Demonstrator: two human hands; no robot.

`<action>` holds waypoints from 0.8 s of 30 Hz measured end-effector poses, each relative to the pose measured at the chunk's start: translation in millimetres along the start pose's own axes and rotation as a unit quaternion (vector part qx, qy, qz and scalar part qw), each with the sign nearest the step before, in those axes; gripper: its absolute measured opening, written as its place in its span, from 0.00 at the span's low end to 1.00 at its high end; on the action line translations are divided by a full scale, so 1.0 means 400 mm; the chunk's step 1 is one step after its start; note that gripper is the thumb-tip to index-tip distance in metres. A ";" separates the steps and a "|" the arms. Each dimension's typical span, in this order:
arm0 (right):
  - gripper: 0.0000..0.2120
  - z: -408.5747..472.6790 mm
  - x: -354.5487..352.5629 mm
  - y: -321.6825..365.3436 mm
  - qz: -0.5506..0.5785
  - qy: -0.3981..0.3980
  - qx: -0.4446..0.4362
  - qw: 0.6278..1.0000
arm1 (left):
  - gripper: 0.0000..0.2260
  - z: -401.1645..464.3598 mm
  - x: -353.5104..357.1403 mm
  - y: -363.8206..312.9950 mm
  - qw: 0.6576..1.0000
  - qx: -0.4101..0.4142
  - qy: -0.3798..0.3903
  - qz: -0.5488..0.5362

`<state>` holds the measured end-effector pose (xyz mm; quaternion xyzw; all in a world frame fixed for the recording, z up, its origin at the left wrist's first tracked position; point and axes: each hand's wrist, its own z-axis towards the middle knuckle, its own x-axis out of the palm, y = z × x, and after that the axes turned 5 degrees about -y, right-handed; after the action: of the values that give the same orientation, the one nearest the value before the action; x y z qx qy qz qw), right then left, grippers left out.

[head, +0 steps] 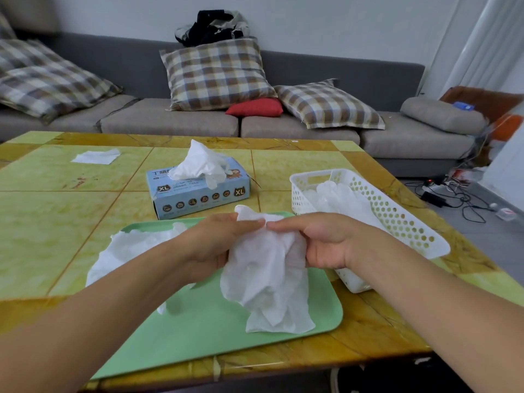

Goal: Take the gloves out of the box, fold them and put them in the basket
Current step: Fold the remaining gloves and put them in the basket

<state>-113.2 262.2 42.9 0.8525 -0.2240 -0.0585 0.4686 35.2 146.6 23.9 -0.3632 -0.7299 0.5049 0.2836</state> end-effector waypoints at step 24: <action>0.15 0.019 -0.069 -0.105 -0.607 -0.105 -0.263 0.742 | 0.09 0.050 -0.064 0.092 0.831 0.338 -0.045 0.440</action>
<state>-126.5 287.7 1.0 0.6395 0.3175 -0.4764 0.5131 43.5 123.4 -18.6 -0.5042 -0.2888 0.8073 0.1032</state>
